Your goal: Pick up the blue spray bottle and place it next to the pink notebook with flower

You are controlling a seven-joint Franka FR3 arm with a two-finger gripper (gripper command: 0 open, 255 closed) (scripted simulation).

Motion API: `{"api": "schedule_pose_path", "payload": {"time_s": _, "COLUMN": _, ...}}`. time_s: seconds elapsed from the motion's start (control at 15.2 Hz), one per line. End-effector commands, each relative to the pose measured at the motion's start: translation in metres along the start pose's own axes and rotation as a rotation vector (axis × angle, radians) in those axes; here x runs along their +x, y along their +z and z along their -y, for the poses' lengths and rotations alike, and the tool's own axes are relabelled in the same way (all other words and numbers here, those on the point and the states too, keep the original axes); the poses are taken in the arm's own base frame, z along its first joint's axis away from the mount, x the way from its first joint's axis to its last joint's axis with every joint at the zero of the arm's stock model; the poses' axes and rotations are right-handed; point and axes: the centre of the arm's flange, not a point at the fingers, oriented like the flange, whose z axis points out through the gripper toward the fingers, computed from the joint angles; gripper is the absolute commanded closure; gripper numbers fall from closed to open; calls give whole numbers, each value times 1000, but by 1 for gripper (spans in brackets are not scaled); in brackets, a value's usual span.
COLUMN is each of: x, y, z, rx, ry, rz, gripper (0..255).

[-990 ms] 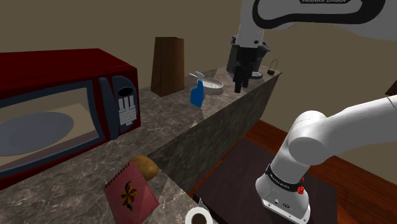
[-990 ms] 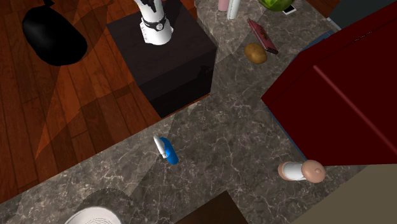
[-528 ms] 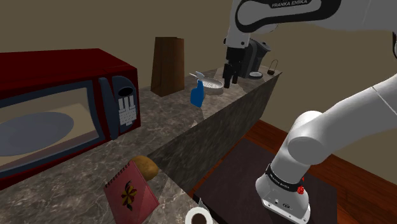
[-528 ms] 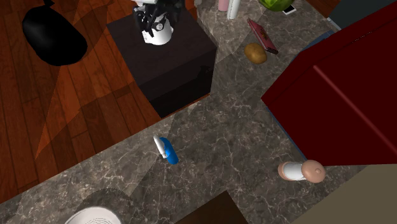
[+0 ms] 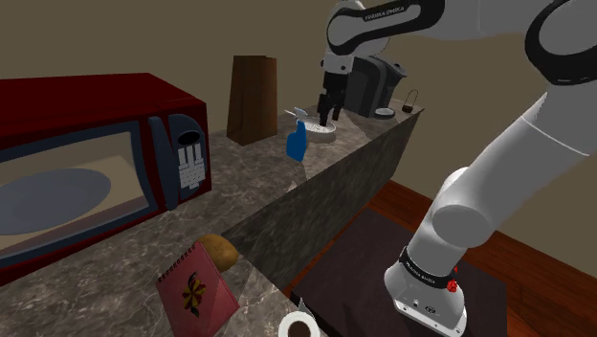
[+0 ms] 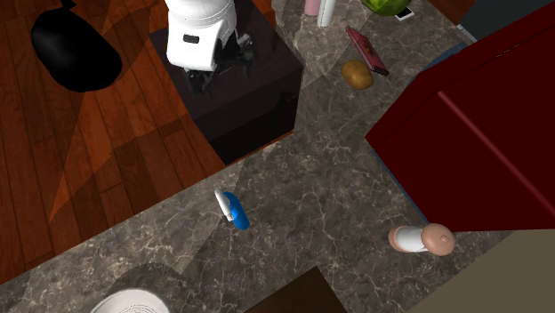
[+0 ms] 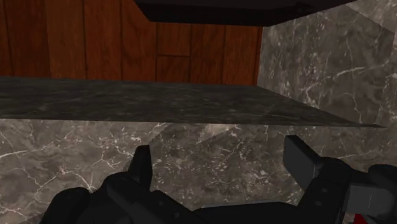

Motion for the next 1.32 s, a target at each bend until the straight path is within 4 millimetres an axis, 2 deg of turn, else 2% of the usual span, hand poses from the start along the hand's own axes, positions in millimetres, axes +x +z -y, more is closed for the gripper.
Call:
{"api": "schedule_pose_path", "payload": {"time_s": 0.0, "x": 18, "y": 2, "z": -17, "rx": -4, "ry": 1, "rz": -10, "gripper": 0}}
{"api": "schedule_pose_path", "payload": {"time_s": 1.06, "x": 174, "y": 16, "z": -142, "rx": -28, "ry": 11, "rz": -81, "gripper": 0}}
{"api": "schedule_pose_path", "payload": {"time_s": 1.25, "x": 180, "y": 27, "z": -146, "rx": -28, "ry": 12, "rz": -83, "gripper": 0}}
